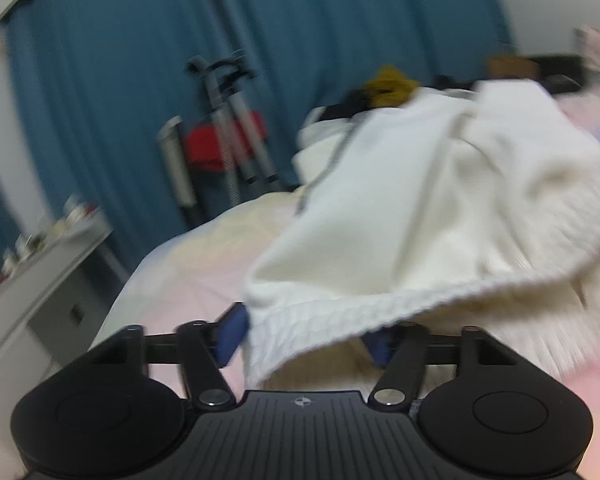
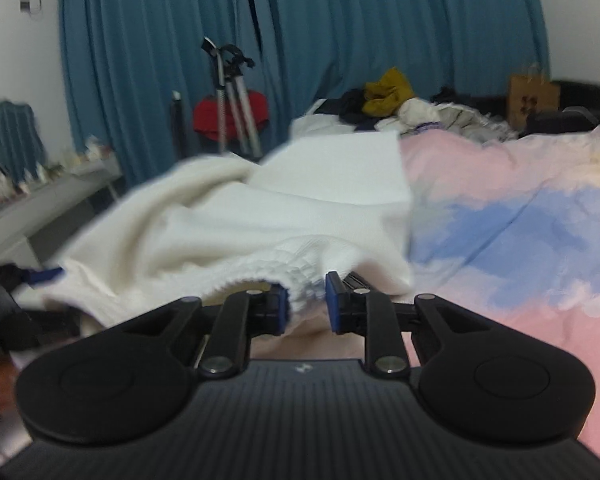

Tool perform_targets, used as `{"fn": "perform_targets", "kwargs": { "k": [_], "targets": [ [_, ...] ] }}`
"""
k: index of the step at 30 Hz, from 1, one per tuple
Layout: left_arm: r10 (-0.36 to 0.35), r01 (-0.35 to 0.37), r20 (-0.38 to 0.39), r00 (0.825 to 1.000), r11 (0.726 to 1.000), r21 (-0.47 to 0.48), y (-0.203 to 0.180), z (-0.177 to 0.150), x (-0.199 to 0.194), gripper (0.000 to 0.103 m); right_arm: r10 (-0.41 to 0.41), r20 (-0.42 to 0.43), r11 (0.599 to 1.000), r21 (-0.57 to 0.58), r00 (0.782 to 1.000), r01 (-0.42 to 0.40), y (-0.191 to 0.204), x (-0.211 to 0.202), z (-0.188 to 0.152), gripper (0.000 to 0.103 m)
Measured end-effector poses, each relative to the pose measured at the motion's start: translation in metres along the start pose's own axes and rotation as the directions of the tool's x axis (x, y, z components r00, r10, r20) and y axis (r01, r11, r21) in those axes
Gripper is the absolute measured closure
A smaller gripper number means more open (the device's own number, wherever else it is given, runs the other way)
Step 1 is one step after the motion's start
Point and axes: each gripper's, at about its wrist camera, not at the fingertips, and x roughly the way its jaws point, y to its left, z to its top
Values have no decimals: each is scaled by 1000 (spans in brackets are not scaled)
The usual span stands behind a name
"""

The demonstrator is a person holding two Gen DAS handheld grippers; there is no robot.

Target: Fold clothes

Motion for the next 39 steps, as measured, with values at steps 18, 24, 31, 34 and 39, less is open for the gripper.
{"fn": "perform_targets", "kwargs": {
  "k": [18, 24, 31, 34, 39],
  "targets": [
    [118, -55, 84, 989, 841, -539, 164, 125, -20, 93, 348, 58, 933, 72, 936, -352, 76, -33, 7, 80],
    [218, -162, 37, 975, 816, -556, 259, 160, 23, 93, 525, 68, 845, 76, 848, -529, 179, 25, 4, 80],
    [186, -262, -192, 964, 802, -538, 311, 89, 133, 93, 547, -36, 837, 67, 837, -544, 235, 99, -21, 80],
    [113, -252, -270, 956, 788, -562, 316, 55, 167, 92, 531, -71, 847, 70, 845, -527, 236, 115, -27, 80],
    [89, -210, -238, 967, 807, -552, 323, 48, 163, 91, 525, -69, 851, 36, 849, -523, 242, 110, -22, 77]
  ]
}}
